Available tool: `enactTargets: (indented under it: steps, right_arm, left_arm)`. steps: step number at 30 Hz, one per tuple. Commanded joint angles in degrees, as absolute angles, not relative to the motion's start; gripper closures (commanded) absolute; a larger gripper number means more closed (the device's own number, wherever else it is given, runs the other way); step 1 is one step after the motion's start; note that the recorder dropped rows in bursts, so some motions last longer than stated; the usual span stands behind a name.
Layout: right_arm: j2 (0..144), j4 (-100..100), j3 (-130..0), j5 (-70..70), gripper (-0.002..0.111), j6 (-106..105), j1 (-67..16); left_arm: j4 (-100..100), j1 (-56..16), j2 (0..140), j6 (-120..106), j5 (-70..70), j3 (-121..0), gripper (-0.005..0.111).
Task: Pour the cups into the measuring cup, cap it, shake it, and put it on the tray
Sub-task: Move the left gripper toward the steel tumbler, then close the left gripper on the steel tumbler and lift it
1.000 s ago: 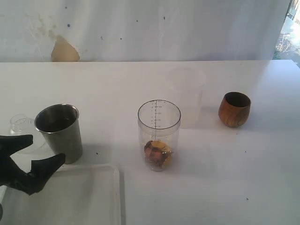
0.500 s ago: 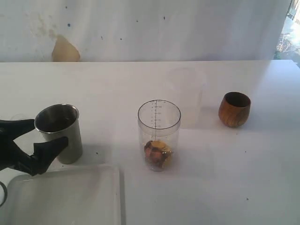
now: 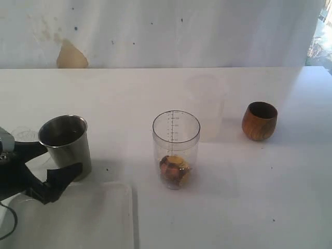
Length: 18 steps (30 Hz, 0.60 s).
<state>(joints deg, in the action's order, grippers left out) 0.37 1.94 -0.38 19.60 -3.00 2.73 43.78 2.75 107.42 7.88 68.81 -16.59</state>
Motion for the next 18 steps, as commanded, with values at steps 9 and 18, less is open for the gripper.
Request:
enactTargets:
  steps: [9, 18]
  right_arm:
    - [0.00, 1.93, 0.00, 19.53, 0.108, -2.72, 2.44]
    - [0.00, 1.93, 0.00, 19.53, 0.108, -2.72, 2.44]
  left_arm:
    - [50.20, 2.69, 115.00, 7.54, 69.96, -25.16, 0.002]
    - [51.05, 2.69, 119.32, 7.74, 69.96, -29.19, 0.002]
